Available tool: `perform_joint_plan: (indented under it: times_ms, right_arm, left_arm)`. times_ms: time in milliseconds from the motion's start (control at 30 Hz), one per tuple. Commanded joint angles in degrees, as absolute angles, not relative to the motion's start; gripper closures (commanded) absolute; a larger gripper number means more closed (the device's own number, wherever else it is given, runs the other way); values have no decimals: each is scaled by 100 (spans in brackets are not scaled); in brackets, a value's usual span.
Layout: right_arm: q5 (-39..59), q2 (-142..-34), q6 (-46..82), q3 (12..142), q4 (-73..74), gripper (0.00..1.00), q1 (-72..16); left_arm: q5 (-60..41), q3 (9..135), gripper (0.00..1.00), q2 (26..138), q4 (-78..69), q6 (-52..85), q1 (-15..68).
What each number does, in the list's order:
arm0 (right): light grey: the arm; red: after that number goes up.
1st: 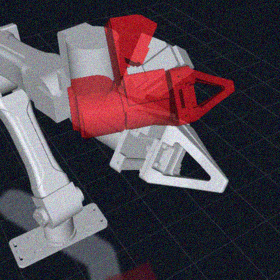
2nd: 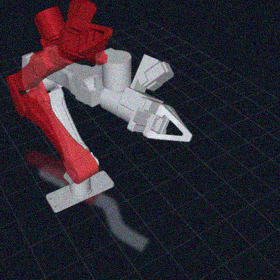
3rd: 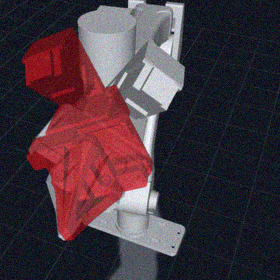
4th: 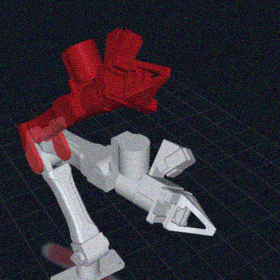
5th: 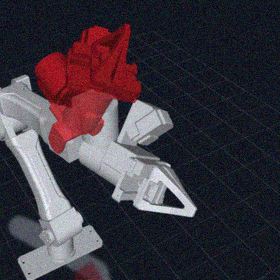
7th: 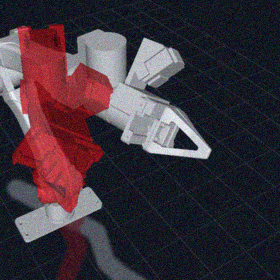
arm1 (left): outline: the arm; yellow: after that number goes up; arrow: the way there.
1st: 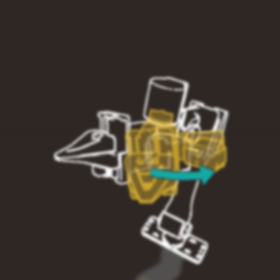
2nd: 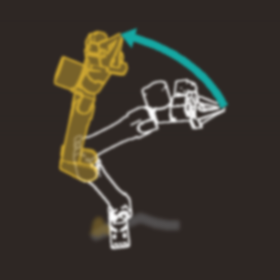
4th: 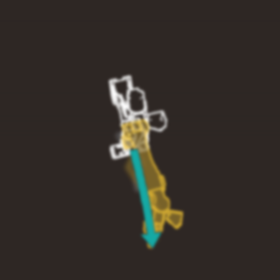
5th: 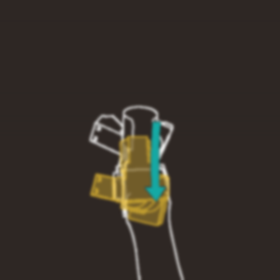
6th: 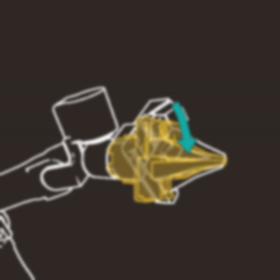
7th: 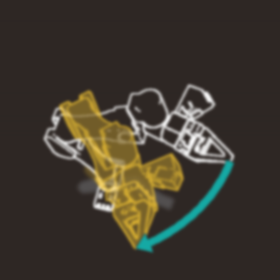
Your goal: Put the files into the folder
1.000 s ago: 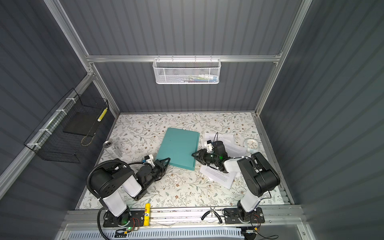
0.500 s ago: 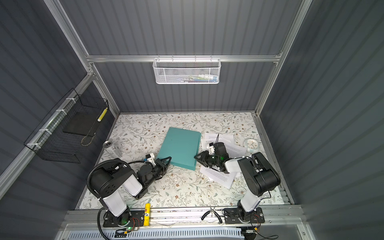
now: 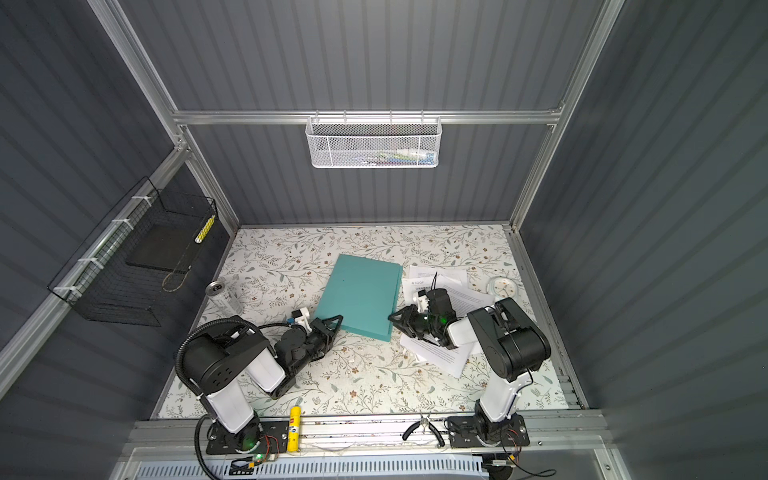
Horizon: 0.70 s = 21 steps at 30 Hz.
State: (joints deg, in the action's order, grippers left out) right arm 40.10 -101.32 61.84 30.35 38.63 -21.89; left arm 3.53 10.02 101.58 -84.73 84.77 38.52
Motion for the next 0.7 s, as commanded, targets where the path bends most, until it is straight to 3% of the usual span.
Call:
perform_joint_plan:
  times_ms: [0, 300, 600, 667]
  right_arm:
    - [4157, -10302, 6366, 2984, 4313, 65, -2169]
    - [4357, -10668, 6597, 3147, 4770, 81, -2179]
    - [4452, -10848, 6839, 3226, 5196, 81, -2203]
    - [4480, -10884, 6948, 3210, 5354, 87, -2214]
  left_arm:
    - [281, 1073, 100, 10061, -8438, 8442, 3856]
    - [281, 1003, 100, 10254, -8628, 8462, 3858]
    - [163, 1073, 100, 10431, -8754, 8490, 3858]
    - [141, 1074, 100, 10441, -8754, 8484, 3858]
